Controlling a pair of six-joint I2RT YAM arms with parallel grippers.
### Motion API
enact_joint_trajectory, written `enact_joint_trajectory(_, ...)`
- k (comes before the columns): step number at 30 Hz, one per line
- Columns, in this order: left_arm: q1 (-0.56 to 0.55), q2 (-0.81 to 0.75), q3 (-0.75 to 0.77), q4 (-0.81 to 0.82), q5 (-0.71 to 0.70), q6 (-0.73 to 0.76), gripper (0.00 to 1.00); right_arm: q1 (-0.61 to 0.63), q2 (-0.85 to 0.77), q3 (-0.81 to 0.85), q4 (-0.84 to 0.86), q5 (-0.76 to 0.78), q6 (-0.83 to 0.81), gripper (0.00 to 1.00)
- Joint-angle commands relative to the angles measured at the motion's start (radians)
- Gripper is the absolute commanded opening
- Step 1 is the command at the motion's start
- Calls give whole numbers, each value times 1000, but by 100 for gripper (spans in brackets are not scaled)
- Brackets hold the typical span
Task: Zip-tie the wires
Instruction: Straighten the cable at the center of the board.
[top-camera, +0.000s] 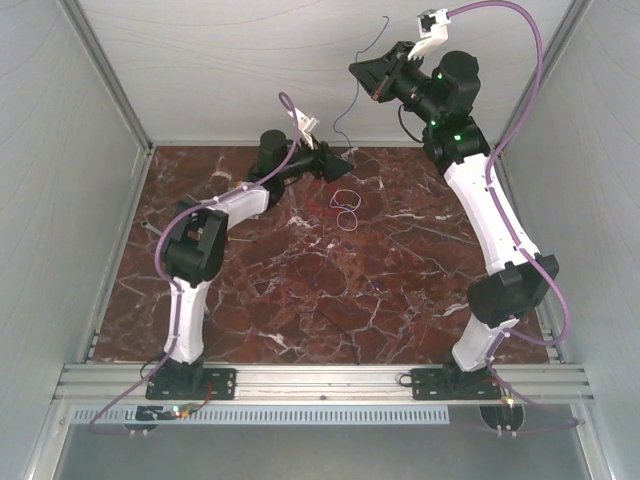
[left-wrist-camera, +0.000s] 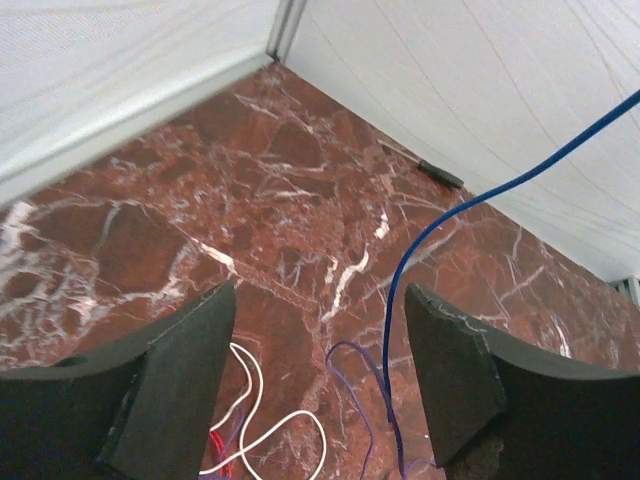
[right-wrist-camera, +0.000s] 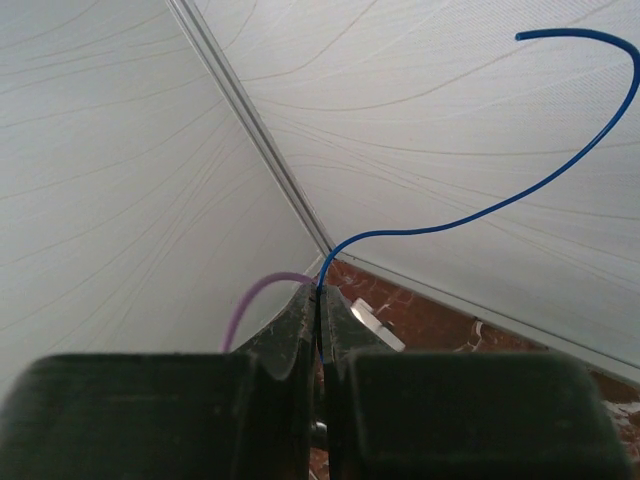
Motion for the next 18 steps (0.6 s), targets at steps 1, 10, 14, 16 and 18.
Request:
enact_joint_trajectory(1,-28,51,56,117,81,-27,66,-12,-38,5,51,-19,16,0)
enact_joint_trajectory(10,-42,65,31,99,-2,22,22,-32,-50,90,34,-33,34,0)
enact_joint_trajectory(14,-38,81,27,94,-2,22,21,-37,-77,139,30,-17,37,0)
enact_joint_trajectory(16,-33,88,25,91,-2,21,22,-38,-95,154,35,-1,37,0)
enact_joint_trajectory(18,-28,97,21,91,-5,18,22,-38,-110,172,36,12,37,0)
